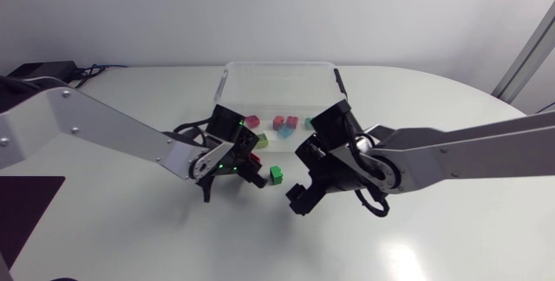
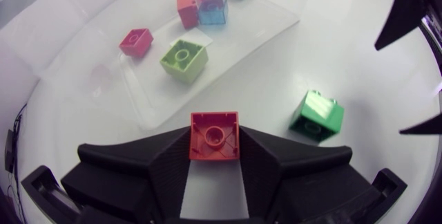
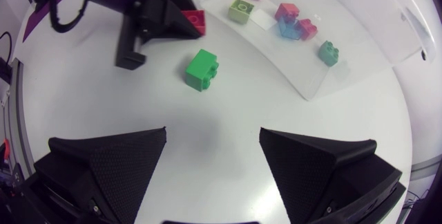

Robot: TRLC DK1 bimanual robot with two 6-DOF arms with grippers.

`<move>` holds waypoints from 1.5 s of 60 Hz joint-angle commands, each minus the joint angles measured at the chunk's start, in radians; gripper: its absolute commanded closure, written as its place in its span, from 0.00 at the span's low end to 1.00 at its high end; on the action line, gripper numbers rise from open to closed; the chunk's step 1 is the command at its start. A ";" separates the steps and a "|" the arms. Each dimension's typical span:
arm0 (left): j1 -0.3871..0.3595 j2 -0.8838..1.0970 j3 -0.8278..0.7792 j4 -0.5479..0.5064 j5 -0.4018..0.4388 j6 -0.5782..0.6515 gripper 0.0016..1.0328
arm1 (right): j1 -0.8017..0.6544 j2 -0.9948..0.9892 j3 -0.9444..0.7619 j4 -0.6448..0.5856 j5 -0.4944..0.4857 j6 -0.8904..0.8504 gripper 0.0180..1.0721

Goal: Place the duplo bricks in the container

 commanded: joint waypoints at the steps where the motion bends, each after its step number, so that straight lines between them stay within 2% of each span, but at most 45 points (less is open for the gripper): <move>1: 0.036 -0.125 -0.101 -0.009 0.023 0.020 0.73 | 0.022 0.066 0.052 0.033 0.009 0.045 0.07; 11: 0.101 -0.408 -0.241 -0.083 0.087 0.046 0.73 | 0.070 0.143 0.133 0.042 0.048 0.072 0.07; 19: 0.107 -0.595 -0.278 -0.169 0.089 0.048 0.73 | 0.088 0.233 0.221 0.039 0.088 0.088 0.09; 24: 0.104 -0.701 -0.262 -0.210 0.089 0.046 0.73 | 0.094 0.270 0.278 0.016 0.104 0.094 0.17; 29: 0.107 -0.742 -0.202 -0.253 0.087 0.045 0.73 | 0.090 0.304 0.330 -0.030 0.118 0.095 0.30; 34: 0.115 -0.760 -0.126 -0.276 0.086 0.048 0.73 | 0.086 0.342 0.385 -0.104 0.121 0.108 0.33; 43: 0.125 -0.730 0.018 -0.305 0.086 0.066 0.73 | 0.076 0.376 0.439 -0.188 0.118 0.111 0.33; 58: 0.121 -0.651 0.157 -0.308 0.086 0.068 0.73 | 0.071 0.393 0.439 -0.216 0.115 0.112 0.73; 70: 0.107 -0.518 0.255 -0.253 0.086 0.060 0.73 | 0.076 0.318 0.385 -0.237 0.108 0.123 0.74; 86: 0.102 -0.246 0.446 -0.211 0.080 0.045 0.71 | 0.014 -0.049 0.224 -0.317 0.103 0.108 0.74; 88: 0.101 -0.213 0.469 -0.211 0.077 0.045 0.69 | -0.003 -0.092 0.221 -0.334 0.094 0.101 0.74; 90: 0.099 -0.181 0.497 -0.216 0.070 0.045 0.63 | -0.019 -0.129 0.222 -0.351 0.086 0.098 0.74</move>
